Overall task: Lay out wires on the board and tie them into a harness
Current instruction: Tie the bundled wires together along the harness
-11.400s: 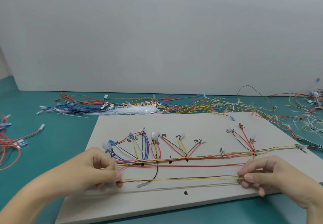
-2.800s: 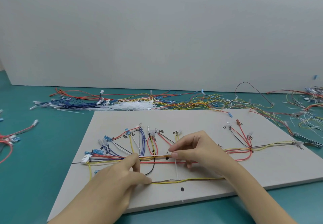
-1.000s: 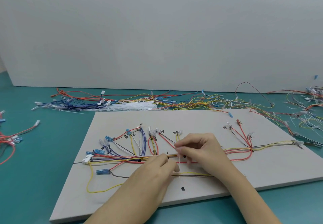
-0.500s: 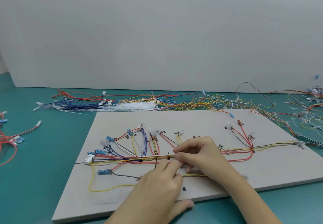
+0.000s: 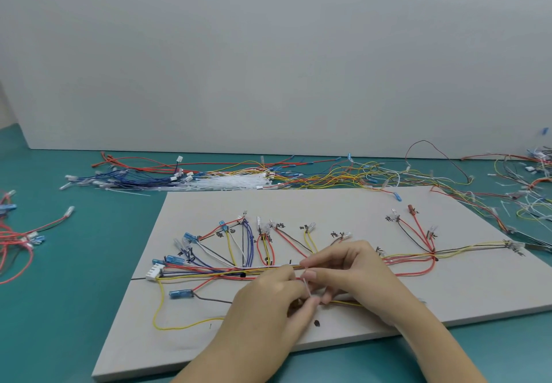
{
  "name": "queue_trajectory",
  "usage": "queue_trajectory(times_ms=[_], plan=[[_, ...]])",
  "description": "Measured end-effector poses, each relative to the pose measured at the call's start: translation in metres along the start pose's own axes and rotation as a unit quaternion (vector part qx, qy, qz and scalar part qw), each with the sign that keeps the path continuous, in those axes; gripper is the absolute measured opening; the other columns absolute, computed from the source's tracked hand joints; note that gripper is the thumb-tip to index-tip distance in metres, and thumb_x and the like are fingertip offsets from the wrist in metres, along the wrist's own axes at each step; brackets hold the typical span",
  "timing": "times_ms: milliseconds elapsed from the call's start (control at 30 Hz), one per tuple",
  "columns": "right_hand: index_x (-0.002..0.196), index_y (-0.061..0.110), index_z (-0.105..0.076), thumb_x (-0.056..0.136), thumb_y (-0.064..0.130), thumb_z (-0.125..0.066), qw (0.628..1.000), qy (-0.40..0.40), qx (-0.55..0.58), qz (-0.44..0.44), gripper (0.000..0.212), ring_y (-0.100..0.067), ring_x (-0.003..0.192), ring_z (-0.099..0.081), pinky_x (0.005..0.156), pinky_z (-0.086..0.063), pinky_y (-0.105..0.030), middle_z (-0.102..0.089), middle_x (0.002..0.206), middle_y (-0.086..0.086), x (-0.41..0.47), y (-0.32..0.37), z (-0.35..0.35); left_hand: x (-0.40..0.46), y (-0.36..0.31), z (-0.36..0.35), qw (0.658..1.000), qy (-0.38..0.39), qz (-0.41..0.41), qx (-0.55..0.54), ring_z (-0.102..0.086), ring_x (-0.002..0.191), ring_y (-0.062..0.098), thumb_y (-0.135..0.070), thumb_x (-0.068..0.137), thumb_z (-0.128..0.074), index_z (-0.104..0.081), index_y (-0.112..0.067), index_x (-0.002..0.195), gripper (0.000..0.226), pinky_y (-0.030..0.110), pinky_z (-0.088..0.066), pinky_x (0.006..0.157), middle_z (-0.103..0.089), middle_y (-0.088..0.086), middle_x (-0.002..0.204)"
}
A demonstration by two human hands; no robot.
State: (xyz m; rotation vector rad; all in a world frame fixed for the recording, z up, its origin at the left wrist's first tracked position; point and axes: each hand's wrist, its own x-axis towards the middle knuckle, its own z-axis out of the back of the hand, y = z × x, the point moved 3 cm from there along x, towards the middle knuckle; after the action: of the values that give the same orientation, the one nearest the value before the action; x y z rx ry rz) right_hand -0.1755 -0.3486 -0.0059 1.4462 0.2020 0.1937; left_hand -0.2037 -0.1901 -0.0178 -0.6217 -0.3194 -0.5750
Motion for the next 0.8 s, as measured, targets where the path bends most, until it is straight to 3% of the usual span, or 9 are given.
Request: queue_trajectory(times_ms=[133, 400, 533, 633, 800], plan=[[0.088, 0.007, -0.077, 0.064, 0.017, -0.080, 1.000, -0.002, 0.027, -0.012, 0.026, -0.020, 0.058, -0.065, 0.051, -0.054, -0.025, -0.072, 0.078, -0.021, -0.004, 0.000, 0.000, -0.001, 0.003, -0.002, 0.999, 0.018, 0.031, -0.029, -0.038, 0.079, -0.011, -0.055, 0.090, -0.053, -0.062, -0.031, 0.086, 0.026, 0.014, -0.028, 0.062, -0.042, -0.020, 0.077], [0.078, 0.005, -0.078, 0.070, 0.005, -0.076, 0.999, -0.012, 0.035, -0.006, 0.008, -0.020, 0.056, -0.063, 0.058, -0.057, -0.025, -0.071, 0.072, -0.020, -0.007, 0.000, -0.001, 0.002, 0.005, 0.000, 0.995, 0.042, 0.059, -0.065, -0.044, 0.083, -0.001, -0.053, 0.089, -0.054, -0.064, -0.031, 0.088, 0.024, 0.019, -0.029, 0.063, -0.047, -0.014, 0.082], [0.079, 0.006, -0.078, 0.077, -0.004, -0.071, 0.999, 0.004, 0.042, 0.010, 0.012, -0.026, 0.067, -0.070, 0.066, -0.058, -0.027, -0.073, 0.079, -0.021, -0.009, -0.001, -0.003, 0.003, 0.005, 0.000, 0.994, 0.040, 0.068, -0.070, -0.045, 0.083, 0.000, -0.051, 0.090, -0.054, -0.063, -0.030, 0.091, 0.022, 0.022, -0.032, 0.065, -0.048, -0.011, 0.083], [0.083, 0.002, -0.077, 0.075, 0.000, -0.071, 0.997, 0.022, 0.072, 0.014, 0.010, -0.031, 0.078, -0.073, 0.071, -0.059, -0.030, -0.073, 0.087, -0.024, -0.011, -0.002, -0.004, 0.004, 0.005, 0.001, 0.992, 0.048, 0.084, -0.079, -0.045, 0.081, 0.003, -0.048, 0.090, -0.055, -0.063, -0.030, 0.089, 0.020, 0.024, -0.034, 0.066, -0.050, -0.009, 0.083], [0.085, 0.002, -0.077, 0.076, 0.002, -0.070, 0.996, 0.032, 0.073, 0.029, 0.011, -0.029, 0.080, -0.073, 0.072, -0.058, -0.030, -0.073, 0.089, -0.024, -0.011, -0.002, -0.005, 0.005, 0.004, 0.001, 0.990, 0.054, 0.094, -0.089, -0.045, 0.080, 0.003, -0.047, 0.090, -0.056, -0.057, -0.035, 0.090, 0.011, 0.025, -0.034, 0.066, -0.050, -0.010, 0.080]])
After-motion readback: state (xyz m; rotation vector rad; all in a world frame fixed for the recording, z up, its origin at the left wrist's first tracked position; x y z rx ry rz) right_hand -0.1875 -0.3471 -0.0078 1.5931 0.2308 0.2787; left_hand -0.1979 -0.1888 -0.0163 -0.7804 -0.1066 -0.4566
